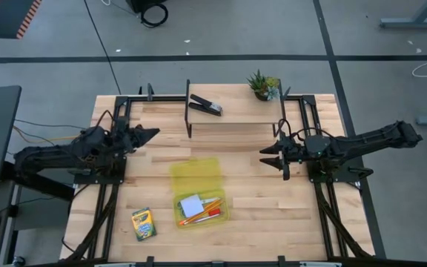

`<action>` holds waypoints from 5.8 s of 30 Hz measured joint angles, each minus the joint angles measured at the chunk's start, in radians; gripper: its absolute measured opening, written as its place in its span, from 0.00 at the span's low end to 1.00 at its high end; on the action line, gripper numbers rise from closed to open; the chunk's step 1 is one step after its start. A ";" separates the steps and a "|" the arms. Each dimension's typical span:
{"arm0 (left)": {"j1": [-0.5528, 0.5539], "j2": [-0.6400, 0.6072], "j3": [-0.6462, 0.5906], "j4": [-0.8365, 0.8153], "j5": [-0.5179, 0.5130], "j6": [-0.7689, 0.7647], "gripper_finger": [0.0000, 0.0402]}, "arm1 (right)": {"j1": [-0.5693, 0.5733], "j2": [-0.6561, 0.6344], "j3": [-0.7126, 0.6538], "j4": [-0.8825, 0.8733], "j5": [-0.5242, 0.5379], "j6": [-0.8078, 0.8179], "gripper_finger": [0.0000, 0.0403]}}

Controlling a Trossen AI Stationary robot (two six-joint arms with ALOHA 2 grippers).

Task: Pack school essentials
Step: Put the crayon box into the yellow supply box

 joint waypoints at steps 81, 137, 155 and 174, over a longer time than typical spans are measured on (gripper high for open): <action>-1.083 1.271 0.726 -1.228 0.087 0.793 0.93 | -0.001 0.002 0.000 -0.009 0.053 -0.003 0.44; -0.805 1.139 0.676 -1.067 0.104 -0.427 0.79 | -0.001 0.002 0.000 -0.025 0.054 0.003 0.44; -0.810 1.199 0.678 -0.989 0.179 -0.962 0.82 | -0.001 0.002 0.000 -0.025 0.053 -0.012 0.44; -0.809 1.277 0.736 -1.037 0.179 -0.925 0.82 | -0.001 0.002 0.000 -0.027 0.053 -0.006 0.44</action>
